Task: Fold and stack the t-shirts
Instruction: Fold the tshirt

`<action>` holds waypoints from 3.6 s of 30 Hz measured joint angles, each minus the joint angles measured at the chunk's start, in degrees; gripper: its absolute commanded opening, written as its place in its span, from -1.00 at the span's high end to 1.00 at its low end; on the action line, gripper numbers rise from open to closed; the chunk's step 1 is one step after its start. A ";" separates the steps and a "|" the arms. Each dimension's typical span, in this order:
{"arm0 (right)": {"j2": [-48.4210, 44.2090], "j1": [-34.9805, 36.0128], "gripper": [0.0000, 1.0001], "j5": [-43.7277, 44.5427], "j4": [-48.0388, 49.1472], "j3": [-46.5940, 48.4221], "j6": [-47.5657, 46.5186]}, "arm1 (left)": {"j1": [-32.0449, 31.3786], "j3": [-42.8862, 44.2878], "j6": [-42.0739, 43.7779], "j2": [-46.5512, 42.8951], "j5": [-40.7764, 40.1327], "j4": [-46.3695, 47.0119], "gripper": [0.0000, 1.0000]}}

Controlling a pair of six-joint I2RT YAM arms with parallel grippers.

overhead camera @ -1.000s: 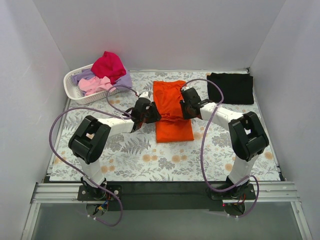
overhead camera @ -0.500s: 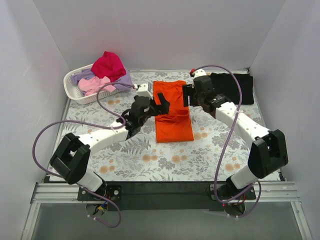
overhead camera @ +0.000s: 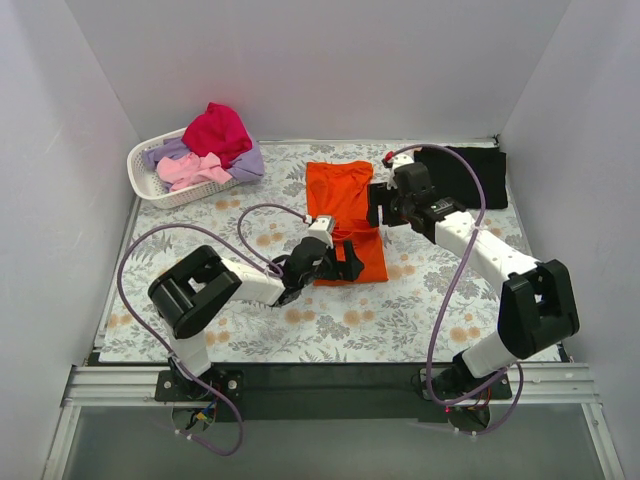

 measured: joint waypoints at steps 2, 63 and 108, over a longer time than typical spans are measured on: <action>0.17 0.02 -0.34 -2.73 0.50 -0.68 0.00 | -0.66 -0.37 -0.15 1.27 -0.26 1.75 -0.74; -23.65 8.76 -0.36 -9.94 -0.87 -31.28 9.68 | -23.12 -15.37 -11.52 -43.30 -27.63 -27.91 -0.87; -24.57 18.69 0.73 -11.63 12.33 -44.98 26.36 | -22.99 -24.28 -38.95 -35.50 -26.08 -34.56 0.84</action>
